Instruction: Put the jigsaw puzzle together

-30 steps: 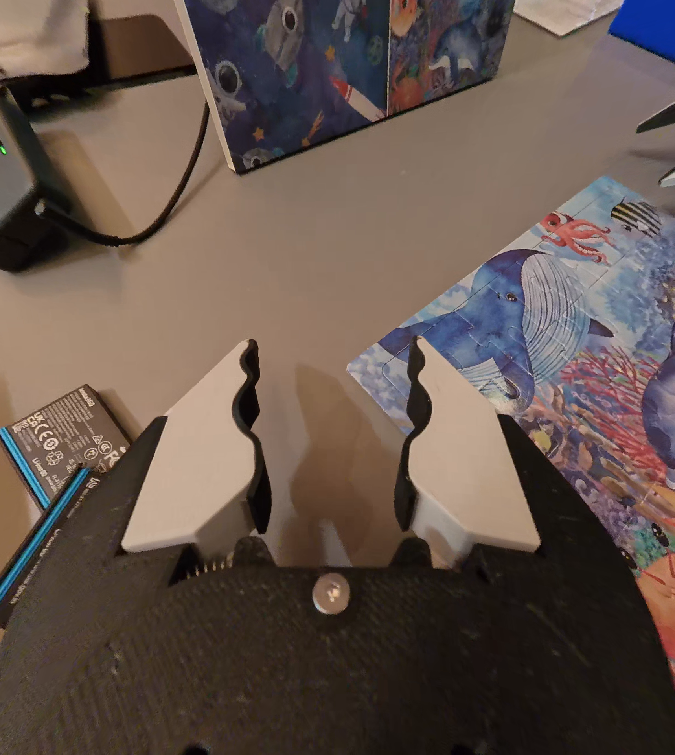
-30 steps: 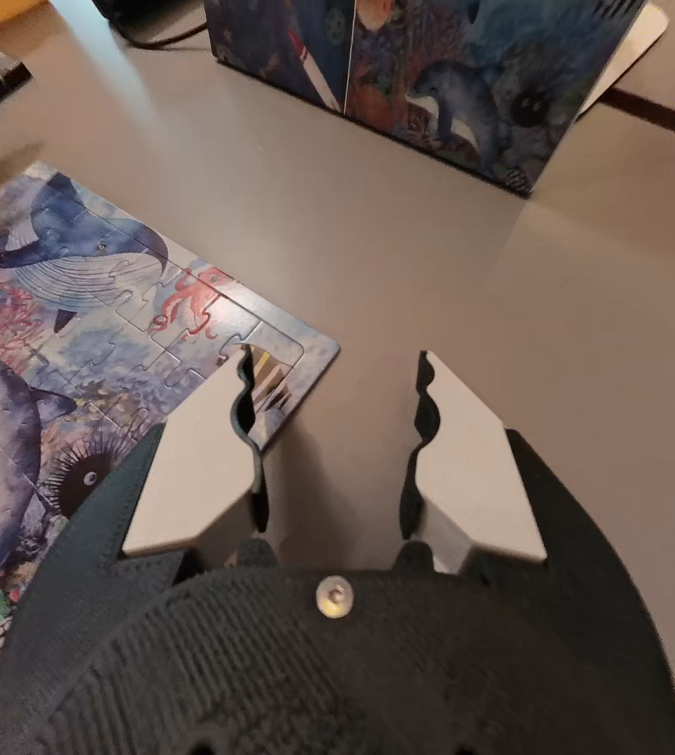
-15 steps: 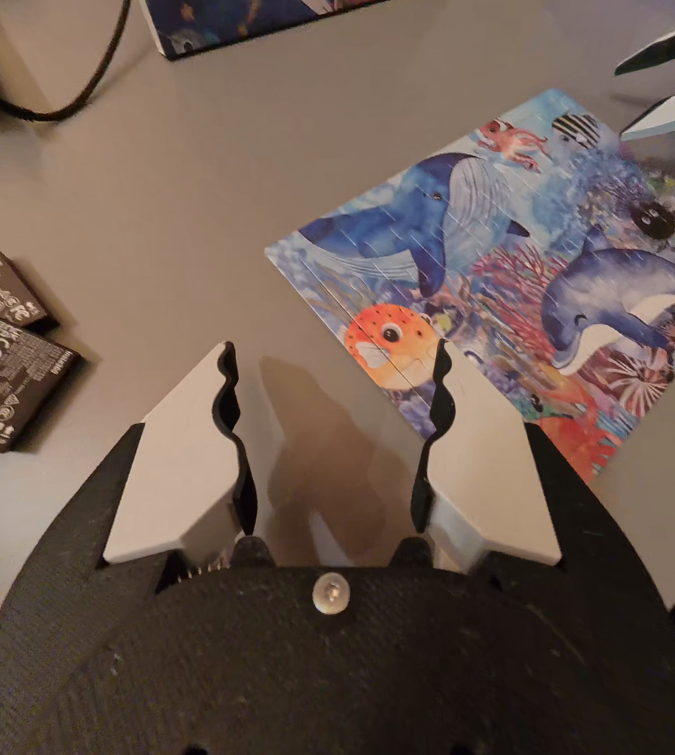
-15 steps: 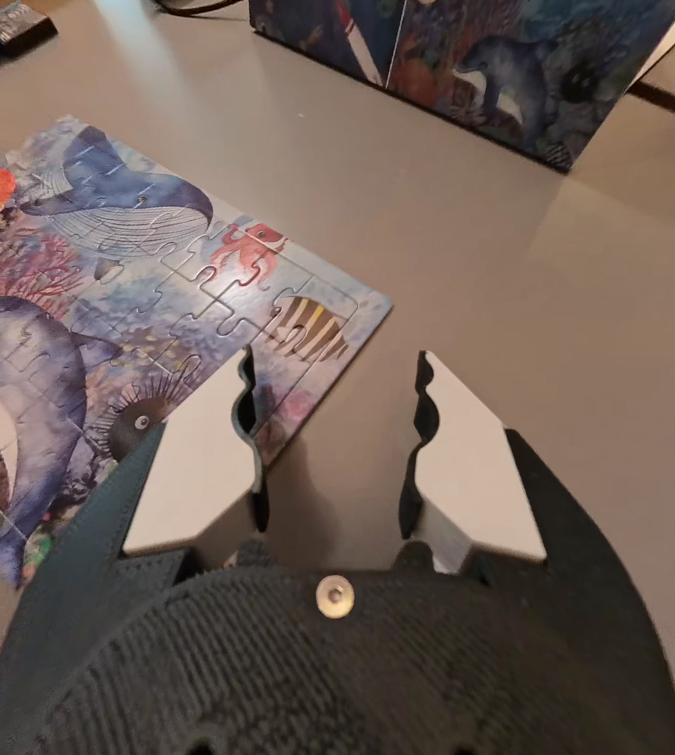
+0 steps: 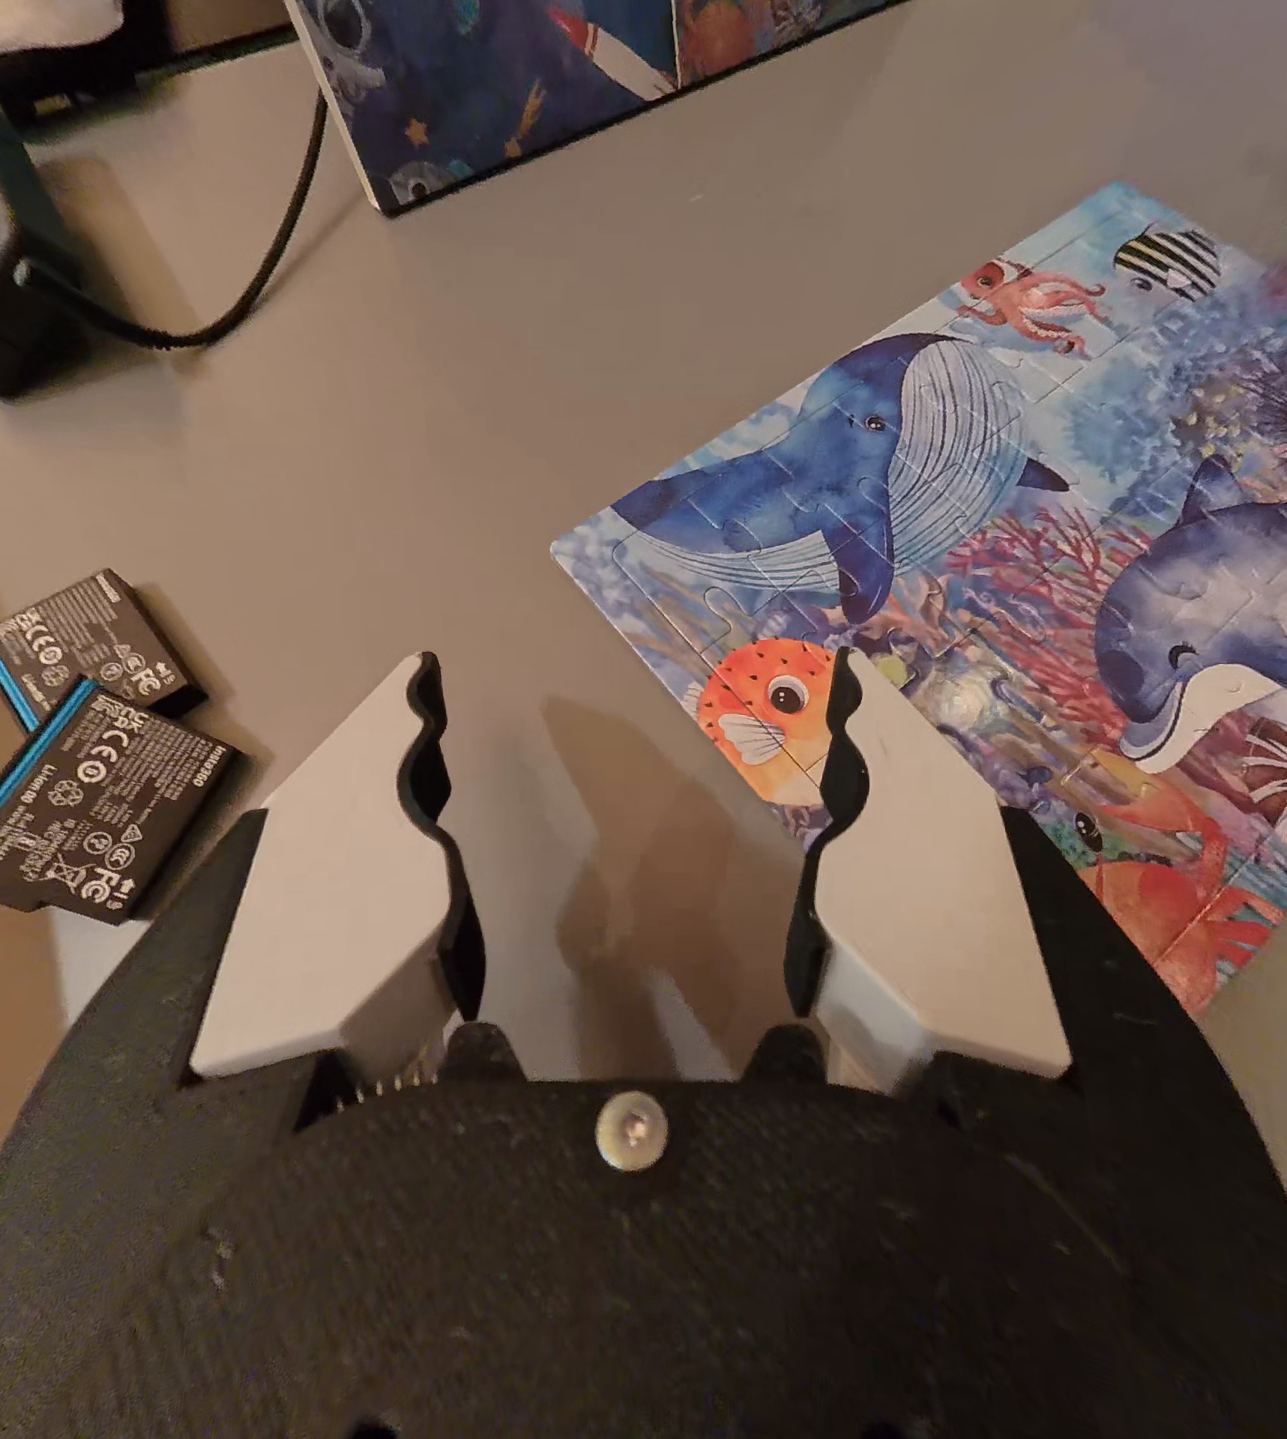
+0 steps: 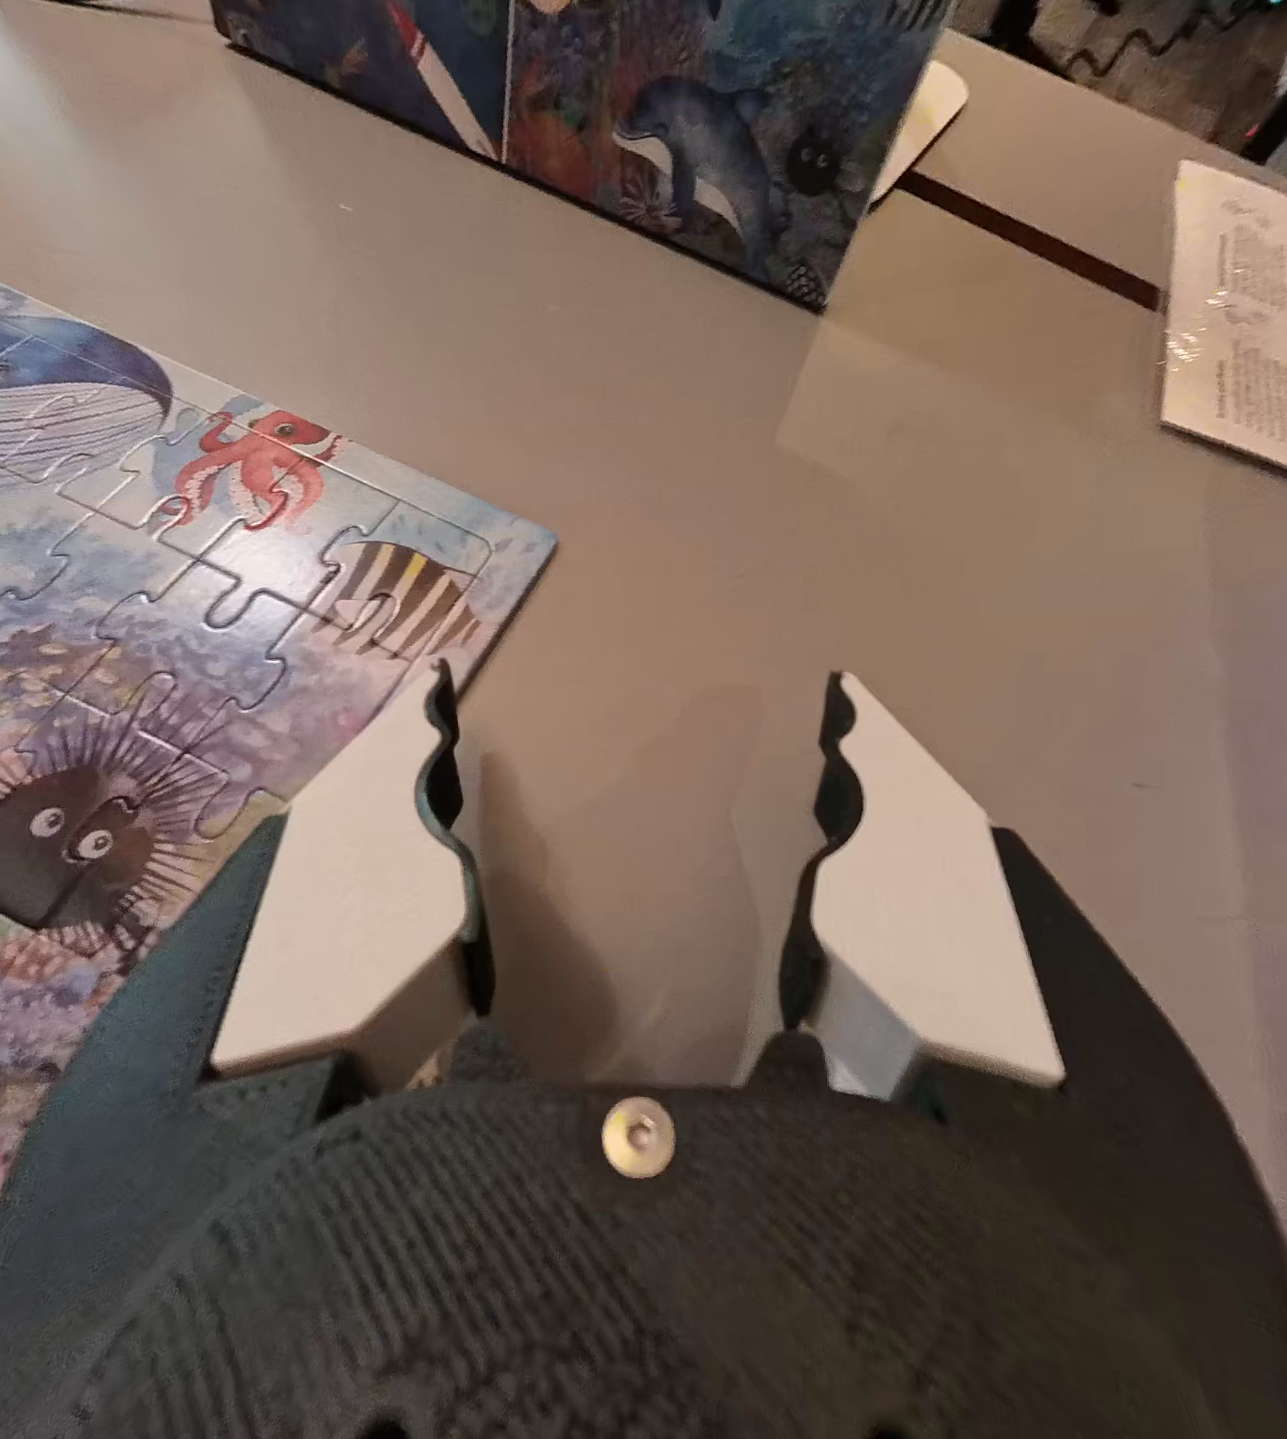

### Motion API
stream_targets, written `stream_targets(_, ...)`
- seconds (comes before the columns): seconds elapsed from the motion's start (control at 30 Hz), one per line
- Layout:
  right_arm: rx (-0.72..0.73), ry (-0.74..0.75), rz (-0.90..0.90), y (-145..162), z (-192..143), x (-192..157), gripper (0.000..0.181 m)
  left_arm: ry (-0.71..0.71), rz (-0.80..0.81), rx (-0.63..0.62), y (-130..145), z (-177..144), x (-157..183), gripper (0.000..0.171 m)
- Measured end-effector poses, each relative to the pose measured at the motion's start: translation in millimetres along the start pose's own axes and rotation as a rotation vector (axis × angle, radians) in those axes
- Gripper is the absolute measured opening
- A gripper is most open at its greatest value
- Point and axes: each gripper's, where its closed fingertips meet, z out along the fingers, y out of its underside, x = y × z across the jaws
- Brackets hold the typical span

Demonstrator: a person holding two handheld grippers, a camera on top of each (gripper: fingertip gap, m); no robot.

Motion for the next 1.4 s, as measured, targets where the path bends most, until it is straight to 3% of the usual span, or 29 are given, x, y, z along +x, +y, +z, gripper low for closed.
stream_targets(0.17,-0.003,0.128,0.011,3,-8,26,0.109,-0.072,0.096,0.007,-31,13,8,0.104)
stream_targets(0.23,0.021,0.19,0.041,3,-15,43,0.114,-0.067,0.184,-0.017,-54,31,25,0.116)
stream_targets(0.43,-0.044,0.376,0.2,38,-39,106,0.13,0.184,0.343,0.013,-155,124,136,0.13)
stream_targets(0.57,-0.115,0.495,0.321,70,-63,135,0.139,0.235,0.459,-0.053,-194,206,215,0.137)
stream_targets(0.67,-0.142,0.558,0.32,83,-78,146,0.138,0.26,0.516,-0.021,-217,250,266,0.136)
stream_targets(0.83,-0.188,0.54,0.358,97,-82,152,0.128,0.298,0.533,-0.022,-223,291,313,0.136)
stream_targets(1.03,-0.192,0.504,0.401,100,-80,152,0.128,0.282,0.527,-0.01,-219,327,316,0.133)
stream_targets(1.4,-0.215,0.442,0.484,104,-72,147,0.14,0.329,0.478,-0.083,-213,334,313,0.134)
